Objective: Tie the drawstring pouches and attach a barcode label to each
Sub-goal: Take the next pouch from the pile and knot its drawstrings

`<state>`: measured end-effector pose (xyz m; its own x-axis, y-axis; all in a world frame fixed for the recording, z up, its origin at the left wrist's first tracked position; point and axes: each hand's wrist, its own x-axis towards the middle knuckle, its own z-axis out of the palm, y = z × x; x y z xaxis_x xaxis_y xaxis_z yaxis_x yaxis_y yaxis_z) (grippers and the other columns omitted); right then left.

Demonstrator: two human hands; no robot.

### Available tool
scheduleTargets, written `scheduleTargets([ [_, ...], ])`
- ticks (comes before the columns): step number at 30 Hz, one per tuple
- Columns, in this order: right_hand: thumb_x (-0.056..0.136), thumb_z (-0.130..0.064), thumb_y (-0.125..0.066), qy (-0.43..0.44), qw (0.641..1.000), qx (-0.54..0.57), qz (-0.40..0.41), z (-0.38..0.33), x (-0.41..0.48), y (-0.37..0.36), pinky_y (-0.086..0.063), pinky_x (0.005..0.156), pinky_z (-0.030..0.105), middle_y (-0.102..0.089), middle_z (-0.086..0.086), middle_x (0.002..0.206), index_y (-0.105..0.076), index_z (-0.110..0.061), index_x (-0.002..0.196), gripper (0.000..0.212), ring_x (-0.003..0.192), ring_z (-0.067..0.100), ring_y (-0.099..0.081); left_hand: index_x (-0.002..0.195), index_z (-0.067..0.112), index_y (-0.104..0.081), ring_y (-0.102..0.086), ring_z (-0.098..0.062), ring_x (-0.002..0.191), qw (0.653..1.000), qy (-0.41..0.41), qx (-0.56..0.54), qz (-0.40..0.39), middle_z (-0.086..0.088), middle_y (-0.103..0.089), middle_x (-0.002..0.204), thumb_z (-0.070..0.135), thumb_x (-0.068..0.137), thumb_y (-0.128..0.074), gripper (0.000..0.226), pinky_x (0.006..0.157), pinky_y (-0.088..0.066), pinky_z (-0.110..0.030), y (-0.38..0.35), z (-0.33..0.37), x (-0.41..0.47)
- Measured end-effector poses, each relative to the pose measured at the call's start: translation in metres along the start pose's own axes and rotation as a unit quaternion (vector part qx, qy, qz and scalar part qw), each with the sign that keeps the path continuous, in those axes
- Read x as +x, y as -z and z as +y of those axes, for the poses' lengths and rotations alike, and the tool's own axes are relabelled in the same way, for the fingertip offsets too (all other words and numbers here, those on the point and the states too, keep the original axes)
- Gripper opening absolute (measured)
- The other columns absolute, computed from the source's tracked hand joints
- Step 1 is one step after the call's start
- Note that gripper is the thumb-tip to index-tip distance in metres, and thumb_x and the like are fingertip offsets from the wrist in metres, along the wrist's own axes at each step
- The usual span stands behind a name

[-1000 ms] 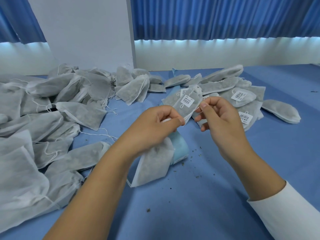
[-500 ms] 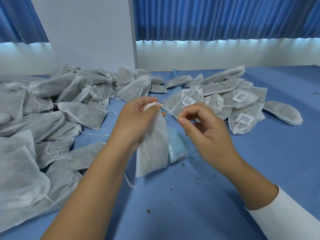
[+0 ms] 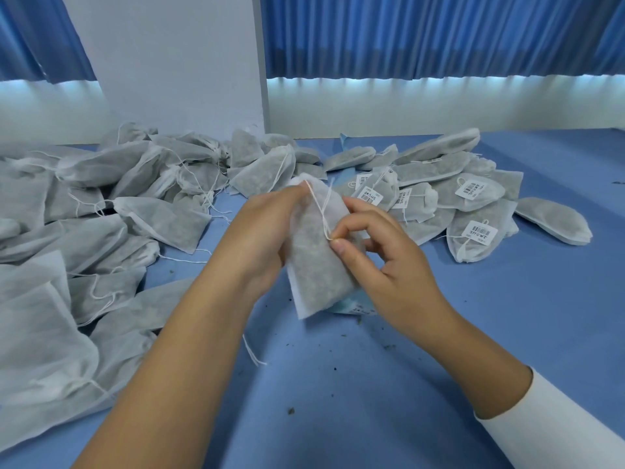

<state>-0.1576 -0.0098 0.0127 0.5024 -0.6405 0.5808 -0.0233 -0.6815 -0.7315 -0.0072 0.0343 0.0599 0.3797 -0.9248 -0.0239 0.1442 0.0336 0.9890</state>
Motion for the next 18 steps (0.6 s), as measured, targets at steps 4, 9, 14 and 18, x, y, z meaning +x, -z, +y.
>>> scheduleTargets([
  [4,0.094,-0.018,-0.062,-0.016,1.000,-0.002,0.010,0.000,0.001,0.003,-0.046,0.088,0.026,-0.061,-0.023,0.115,-0.061,-0.033,0.089,0.016,0.124,-0.002,-0.050,0.115,0.012,-0.069,-0.071,-0.023,0.105,1.000,0.015,-0.013,0.013,-0.008,-0.074,0.112,0.033,0.100,-0.052,0.031,0.103,-0.050,-0.045,-0.008,-0.002,-0.001],
  [9,0.093,-0.016,-0.064,-0.039,0.998,0.005,0.049,-0.001,0.003,0.007,-0.049,0.077,0.029,-0.066,-0.013,0.089,-0.064,-0.025,0.088,0.011,0.087,0.010,-0.061,0.101,0.018,-0.074,-0.074,-0.017,0.093,0.997,0.005,0.059,-0.050,-0.002,-0.078,0.098,0.043,0.093,-0.062,0.029,0.086,-0.059,-0.035,-0.006,-0.002,-0.005],
  [14,0.093,-0.004,-0.062,-0.064,0.994,0.081,0.021,-0.003,0.005,0.015,-0.053,0.080,0.034,-0.068,-0.004,0.100,-0.065,-0.020,0.096,0.017,0.095,0.012,-0.063,0.085,0.016,-0.074,-0.075,-0.021,0.085,0.993,-0.030,0.106,0.036,-0.004,-0.078,0.087,0.019,0.087,-0.073,0.004,0.086,-0.059,-0.044,-0.003,-0.011,0.002],
  [18,0.085,-0.004,-0.062,-0.171,0.982,0.069,-0.025,0.005,0.011,0.032,-0.052,0.083,0.024,-0.060,-0.004,0.121,-0.053,-0.032,0.113,0.041,0.103,0.002,-0.061,0.076,0.020,-0.067,-0.071,-0.023,0.090,0.985,-0.053,0.055,0.152,-0.001,-0.074,0.088,0.021,0.092,-0.066,0.016,0.089,-0.056,-0.049,0.011,-0.015,0.017],
])
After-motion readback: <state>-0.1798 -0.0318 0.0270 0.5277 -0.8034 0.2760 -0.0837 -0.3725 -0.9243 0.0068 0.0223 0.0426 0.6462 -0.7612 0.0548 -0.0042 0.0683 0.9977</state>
